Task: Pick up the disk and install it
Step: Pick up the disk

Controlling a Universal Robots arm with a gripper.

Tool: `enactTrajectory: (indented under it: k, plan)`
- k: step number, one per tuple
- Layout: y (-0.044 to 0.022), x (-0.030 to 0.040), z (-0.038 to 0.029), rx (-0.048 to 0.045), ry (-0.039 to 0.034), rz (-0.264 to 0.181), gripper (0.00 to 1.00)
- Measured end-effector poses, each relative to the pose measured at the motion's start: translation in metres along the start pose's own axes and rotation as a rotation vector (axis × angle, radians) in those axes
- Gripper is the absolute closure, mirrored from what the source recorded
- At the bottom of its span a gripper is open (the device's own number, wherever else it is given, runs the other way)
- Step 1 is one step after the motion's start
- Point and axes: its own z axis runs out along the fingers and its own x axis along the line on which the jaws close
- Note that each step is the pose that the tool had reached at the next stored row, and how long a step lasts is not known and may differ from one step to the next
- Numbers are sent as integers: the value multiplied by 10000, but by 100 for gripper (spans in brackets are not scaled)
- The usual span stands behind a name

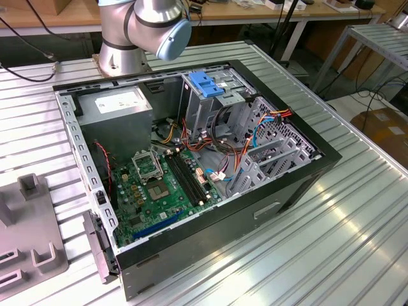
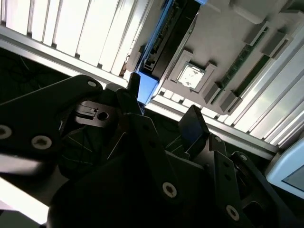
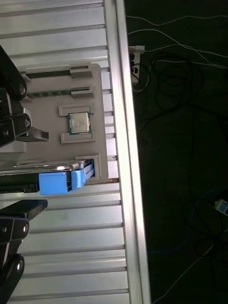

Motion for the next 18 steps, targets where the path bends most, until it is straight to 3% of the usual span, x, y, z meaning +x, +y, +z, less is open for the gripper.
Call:
enactTrajectory:
  k: [10,18]
  plan:
    - [12,-38,97,18,-4,-108,40]
    - [71,-54,197,23,-5,-111,40]
